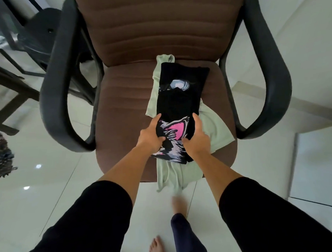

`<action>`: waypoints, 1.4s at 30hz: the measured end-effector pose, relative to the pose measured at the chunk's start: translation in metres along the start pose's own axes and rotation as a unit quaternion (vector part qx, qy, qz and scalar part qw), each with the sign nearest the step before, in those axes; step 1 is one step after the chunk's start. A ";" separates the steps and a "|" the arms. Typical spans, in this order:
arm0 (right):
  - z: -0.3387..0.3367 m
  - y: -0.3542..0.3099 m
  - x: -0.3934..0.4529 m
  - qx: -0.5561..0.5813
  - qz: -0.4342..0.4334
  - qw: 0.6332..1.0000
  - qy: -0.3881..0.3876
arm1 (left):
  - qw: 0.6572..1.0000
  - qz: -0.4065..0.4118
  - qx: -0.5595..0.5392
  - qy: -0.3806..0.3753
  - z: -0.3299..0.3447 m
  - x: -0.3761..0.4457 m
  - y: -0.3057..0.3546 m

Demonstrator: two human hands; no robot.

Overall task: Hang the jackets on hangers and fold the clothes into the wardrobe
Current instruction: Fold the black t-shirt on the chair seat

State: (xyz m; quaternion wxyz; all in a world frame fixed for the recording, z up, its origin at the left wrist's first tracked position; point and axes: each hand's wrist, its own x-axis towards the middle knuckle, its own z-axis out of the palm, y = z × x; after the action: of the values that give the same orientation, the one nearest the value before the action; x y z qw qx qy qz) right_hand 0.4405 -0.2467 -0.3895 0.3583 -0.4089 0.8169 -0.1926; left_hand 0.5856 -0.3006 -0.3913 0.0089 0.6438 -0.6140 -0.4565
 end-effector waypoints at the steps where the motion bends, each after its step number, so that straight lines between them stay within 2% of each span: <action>1: 0.000 -0.001 -0.001 -0.011 -0.031 0.999 0.014 | 1.000 0.020 -0.005 0.008 -0.002 -0.001 0.000; 5: 0.008 0.005 -0.002 -0.085 -0.132 0.987 0.031 | 0.995 0.085 -0.007 0.041 -0.002 -0.003 -0.006; 7: 0.018 0.016 -0.003 -0.113 -0.191 0.975 0.028 | 0.991 0.108 0.064 0.052 0.003 -0.002 -0.016; 8: 0.024 0.022 -0.005 -0.129 -0.204 0.971 0.006 | 0.981 0.127 0.133 0.053 0.006 -0.002 -0.024; 10: 0.033 0.034 -0.012 -0.169 -0.171 0.967 -0.088 | 0.946 0.156 0.283 0.006 0.010 -0.005 -0.042; 12: 0.037 0.043 -0.017 -0.212 -0.151 0.954 -0.152 | 0.911 0.169 0.372 -0.061 0.014 -0.007 -0.058; 14: 0.039 0.046 -0.017 -0.251 -0.172 0.941 -0.145 | 0.889 0.172 0.417 -0.082 0.017 -0.008 -0.067; 19: 0.038 0.045 -0.015 -0.249 -0.188 0.943 -0.117 | 0.878 0.184 0.442 -0.007 0.023 -0.016 -0.057; 24: 0.013 0.029 -0.030 -0.271 -0.146 0.945 -0.110 | 0.885 0.212 0.414 0.010 0.000 -0.033 -0.042; 27: -0.016 0.009 -0.035 -0.240 -0.168 0.952 -0.094 | 0.925 0.212 0.316 0.021 -0.032 -0.039 -0.020; 30: -0.050 -0.022 -0.023 -0.173 -0.210 0.959 -0.084 | 0.949 0.207 0.231 0.052 -0.061 -0.029 0.007; 33: -0.079 -0.051 0.006 -0.110 -0.196 0.973 -0.050 | 0.972 0.203 0.091 0.071 -0.084 -0.008 0.040; 40: -0.098 -0.086 0.123 0.025 -0.154 0.986 0.059 | 0.964 0.183 -0.054 0.187 -0.098 0.093 0.113; 42: -0.093 -0.088 0.157 0.010 -0.145 0.985 0.093 | 0.963 0.165 -0.101 0.186 -0.094 0.127 0.120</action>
State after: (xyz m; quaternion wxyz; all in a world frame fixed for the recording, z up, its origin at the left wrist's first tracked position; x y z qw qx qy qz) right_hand 0.3538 -0.4237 -0.3407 0.2536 -0.4994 0.7768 -0.2878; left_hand 0.5259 -0.4834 -0.3409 0.2630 0.6025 -0.6501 -0.3809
